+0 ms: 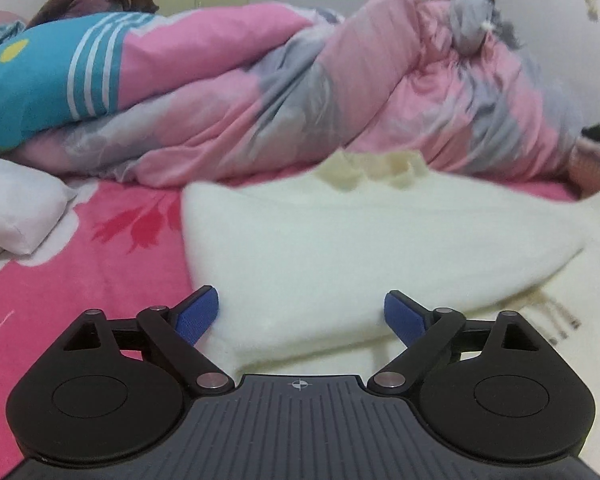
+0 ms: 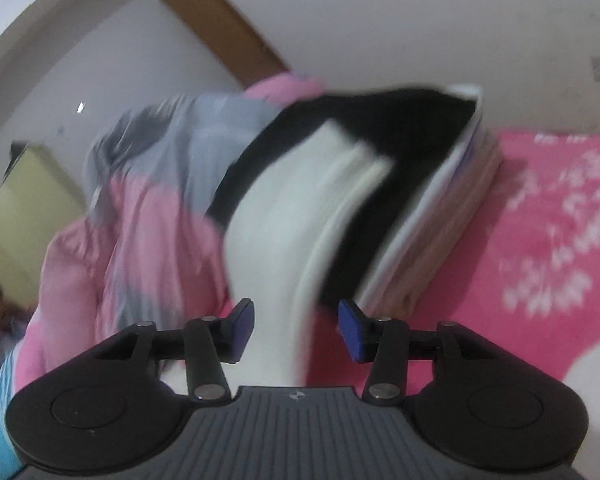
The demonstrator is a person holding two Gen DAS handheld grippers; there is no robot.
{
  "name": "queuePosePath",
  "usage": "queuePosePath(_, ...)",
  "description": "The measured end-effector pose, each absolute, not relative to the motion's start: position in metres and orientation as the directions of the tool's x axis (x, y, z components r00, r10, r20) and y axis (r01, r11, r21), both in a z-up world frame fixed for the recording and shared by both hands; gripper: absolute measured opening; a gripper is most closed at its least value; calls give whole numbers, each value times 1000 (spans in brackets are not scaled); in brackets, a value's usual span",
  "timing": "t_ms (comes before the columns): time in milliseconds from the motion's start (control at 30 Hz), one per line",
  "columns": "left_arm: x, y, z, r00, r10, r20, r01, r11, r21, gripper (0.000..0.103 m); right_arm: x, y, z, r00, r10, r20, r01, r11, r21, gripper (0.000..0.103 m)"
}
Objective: Fold clothes
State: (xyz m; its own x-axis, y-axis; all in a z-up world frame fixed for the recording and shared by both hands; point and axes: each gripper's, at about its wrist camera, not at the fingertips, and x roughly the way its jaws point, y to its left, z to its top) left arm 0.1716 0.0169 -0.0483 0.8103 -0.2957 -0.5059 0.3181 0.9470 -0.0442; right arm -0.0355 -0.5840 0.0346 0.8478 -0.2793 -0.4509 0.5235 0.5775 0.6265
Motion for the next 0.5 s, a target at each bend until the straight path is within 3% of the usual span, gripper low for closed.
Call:
queuePosePath(233, 175, 21, -54, 795, -298, -528, 307, 949, -72, 97, -35, -629, 32, 860, -346, -374, 507, 504, 699, 54)
queuePosePath(500, 173, 23, -54, 797, -301, -524, 307, 948, -77, 97, -24, -640, 33, 839, -385, -385, 542, 518, 661, 50)
